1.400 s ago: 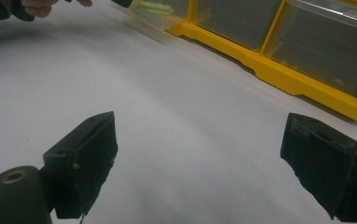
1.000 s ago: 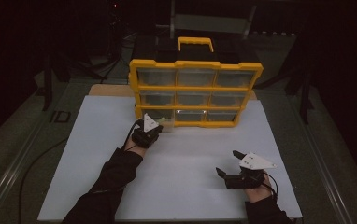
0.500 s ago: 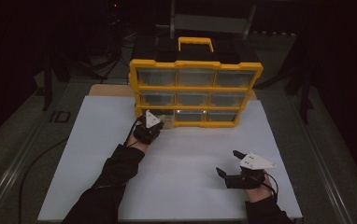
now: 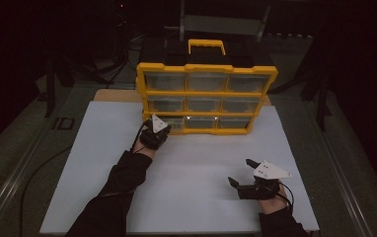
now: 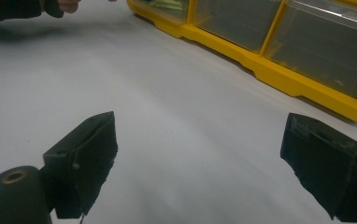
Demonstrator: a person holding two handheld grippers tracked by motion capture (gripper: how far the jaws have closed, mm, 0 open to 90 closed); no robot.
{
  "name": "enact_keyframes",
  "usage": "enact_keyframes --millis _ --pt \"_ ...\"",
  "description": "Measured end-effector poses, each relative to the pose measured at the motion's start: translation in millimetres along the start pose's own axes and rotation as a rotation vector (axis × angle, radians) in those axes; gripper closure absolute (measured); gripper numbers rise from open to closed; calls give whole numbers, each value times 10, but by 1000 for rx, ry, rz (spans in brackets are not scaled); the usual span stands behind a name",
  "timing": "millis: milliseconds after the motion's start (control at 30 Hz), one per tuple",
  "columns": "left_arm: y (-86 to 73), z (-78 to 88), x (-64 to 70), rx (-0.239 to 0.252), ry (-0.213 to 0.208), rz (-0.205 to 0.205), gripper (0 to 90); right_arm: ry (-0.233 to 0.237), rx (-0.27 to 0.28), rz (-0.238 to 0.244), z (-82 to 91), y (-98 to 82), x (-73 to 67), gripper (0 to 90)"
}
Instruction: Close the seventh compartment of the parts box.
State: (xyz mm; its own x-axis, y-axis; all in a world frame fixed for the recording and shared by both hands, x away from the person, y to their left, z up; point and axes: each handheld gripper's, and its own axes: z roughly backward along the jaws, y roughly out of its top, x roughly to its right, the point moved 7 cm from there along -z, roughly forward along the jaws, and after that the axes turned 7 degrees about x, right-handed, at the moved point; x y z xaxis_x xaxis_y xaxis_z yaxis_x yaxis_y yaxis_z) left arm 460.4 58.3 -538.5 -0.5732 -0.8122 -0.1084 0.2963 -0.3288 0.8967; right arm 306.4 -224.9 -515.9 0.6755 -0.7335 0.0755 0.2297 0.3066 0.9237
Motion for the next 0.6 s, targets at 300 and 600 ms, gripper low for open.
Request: enact_keyframes --millis 300,600 --pt "36 -48 -53 19 32 2 900 0 1 1 -3 -1 6 110" --pt "62 -127 -85 26 50 5 900 4 3 -3 -10 -4 6 110"
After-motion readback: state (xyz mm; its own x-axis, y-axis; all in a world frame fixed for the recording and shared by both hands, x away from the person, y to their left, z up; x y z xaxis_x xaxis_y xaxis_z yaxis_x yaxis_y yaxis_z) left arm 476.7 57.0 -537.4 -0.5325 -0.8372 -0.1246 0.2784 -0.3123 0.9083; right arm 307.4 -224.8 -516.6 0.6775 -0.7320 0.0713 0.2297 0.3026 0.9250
